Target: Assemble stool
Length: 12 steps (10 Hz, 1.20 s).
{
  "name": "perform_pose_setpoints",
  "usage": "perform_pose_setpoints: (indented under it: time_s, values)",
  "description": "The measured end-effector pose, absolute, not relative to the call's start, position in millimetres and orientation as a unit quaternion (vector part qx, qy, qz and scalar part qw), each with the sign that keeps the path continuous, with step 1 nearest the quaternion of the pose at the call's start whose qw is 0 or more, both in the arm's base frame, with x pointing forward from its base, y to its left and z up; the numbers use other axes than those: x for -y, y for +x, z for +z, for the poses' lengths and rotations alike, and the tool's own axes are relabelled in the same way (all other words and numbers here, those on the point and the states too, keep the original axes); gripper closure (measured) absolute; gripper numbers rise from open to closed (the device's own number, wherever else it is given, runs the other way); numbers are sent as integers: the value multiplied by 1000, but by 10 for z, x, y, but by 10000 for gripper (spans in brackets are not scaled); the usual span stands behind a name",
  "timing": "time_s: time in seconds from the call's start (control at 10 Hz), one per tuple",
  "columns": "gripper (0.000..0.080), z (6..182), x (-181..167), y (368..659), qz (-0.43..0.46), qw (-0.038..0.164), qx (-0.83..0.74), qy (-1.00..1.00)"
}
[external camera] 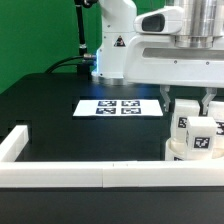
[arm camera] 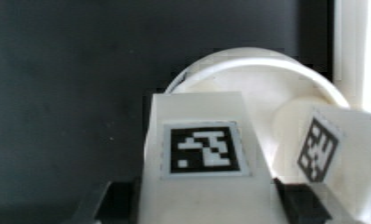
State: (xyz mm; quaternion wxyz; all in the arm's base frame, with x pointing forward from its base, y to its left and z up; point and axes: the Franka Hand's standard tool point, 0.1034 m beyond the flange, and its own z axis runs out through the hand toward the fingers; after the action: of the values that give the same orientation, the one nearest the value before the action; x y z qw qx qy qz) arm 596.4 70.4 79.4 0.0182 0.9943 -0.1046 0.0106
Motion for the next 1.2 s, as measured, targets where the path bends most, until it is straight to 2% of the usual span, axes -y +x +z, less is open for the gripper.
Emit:
perform_pose_setpoints:
  time_s: [0.5, 0.8, 0.9, 1.2]
  values:
    - [462, 787, -685, 5967, 14, 16, 272, 962]
    - [462, 776, -620, 5989, 14, -1, 372, 928]
    - [462, 769, -559, 6022, 10, -17, 416, 909]
    - [462, 770, -597, 5998, 10, -25, 551, 834]
